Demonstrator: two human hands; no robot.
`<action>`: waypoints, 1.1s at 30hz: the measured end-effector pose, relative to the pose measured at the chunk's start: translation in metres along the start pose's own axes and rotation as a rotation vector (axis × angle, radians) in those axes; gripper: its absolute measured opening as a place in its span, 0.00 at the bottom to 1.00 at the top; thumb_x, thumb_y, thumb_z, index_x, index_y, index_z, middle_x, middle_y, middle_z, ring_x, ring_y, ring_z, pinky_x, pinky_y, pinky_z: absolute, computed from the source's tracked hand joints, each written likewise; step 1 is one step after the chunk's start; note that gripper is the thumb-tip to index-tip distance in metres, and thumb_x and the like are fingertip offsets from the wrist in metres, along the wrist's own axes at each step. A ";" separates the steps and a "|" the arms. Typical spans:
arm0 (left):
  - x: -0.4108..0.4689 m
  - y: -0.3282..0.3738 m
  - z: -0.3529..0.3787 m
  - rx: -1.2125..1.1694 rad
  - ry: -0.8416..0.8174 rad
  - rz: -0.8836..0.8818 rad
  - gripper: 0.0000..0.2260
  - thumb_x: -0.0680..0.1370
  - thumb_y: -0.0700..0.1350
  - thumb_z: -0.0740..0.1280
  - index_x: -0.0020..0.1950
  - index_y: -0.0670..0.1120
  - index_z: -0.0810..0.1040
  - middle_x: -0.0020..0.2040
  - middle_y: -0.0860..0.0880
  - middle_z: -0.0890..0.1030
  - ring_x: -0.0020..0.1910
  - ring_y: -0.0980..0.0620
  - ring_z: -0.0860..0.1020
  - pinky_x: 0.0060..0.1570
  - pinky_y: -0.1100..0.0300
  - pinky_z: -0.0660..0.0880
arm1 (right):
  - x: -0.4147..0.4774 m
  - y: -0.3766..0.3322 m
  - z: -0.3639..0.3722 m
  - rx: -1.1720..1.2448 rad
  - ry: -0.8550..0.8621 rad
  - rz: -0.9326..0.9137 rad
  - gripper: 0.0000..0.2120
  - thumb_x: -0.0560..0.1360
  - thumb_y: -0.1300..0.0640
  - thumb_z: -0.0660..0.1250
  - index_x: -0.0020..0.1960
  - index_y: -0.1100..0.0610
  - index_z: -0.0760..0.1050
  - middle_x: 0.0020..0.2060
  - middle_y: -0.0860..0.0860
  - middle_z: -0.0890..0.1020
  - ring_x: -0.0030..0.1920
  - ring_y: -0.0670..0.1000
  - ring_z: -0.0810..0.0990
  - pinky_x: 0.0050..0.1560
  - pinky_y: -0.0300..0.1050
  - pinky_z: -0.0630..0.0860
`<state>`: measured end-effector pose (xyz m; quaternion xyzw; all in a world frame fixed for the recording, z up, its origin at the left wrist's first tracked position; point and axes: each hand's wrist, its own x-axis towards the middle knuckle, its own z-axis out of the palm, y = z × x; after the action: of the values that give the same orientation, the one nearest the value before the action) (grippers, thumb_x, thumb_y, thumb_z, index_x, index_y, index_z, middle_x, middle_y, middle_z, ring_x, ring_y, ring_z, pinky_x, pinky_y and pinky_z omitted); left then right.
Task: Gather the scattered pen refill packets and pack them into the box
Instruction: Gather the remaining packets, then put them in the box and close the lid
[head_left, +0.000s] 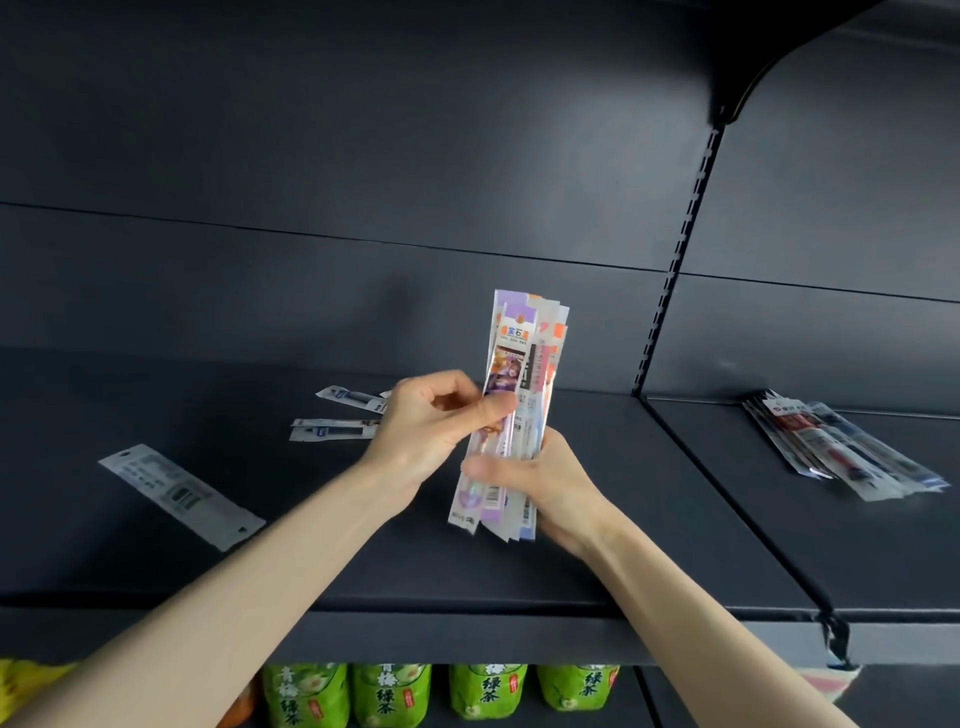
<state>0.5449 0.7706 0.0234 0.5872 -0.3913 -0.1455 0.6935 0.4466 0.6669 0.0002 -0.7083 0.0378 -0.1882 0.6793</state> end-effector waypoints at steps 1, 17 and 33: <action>0.000 0.001 -0.002 0.025 -0.014 0.000 0.17 0.62 0.51 0.75 0.35 0.38 0.77 0.33 0.49 0.83 0.35 0.55 0.80 0.40 0.63 0.77 | 0.001 0.000 0.001 -0.012 0.008 0.008 0.12 0.64 0.64 0.73 0.44 0.52 0.79 0.35 0.47 0.83 0.39 0.48 0.83 0.42 0.41 0.78; 0.020 0.012 -0.009 0.222 -0.224 -0.072 0.07 0.72 0.43 0.73 0.47 0.42 0.82 0.44 0.46 0.85 0.46 0.50 0.84 0.52 0.55 0.80 | 0.026 0.000 0.020 -0.203 0.040 -0.047 0.13 0.67 0.69 0.74 0.50 0.60 0.79 0.39 0.50 0.84 0.42 0.46 0.84 0.43 0.37 0.79; 0.084 -0.043 -0.144 0.958 -0.472 -0.261 0.42 0.61 0.64 0.75 0.71 0.52 0.67 0.67 0.57 0.72 0.65 0.59 0.70 0.64 0.64 0.64 | 0.087 0.005 0.014 -0.140 0.112 0.081 0.06 0.73 0.66 0.69 0.39 0.60 0.75 0.28 0.53 0.76 0.30 0.52 0.76 0.37 0.44 0.77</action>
<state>0.7132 0.8047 0.0141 0.8322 -0.4827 -0.1638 0.2183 0.5329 0.6524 0.0143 -0.7404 0.1176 -0.1966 0.6320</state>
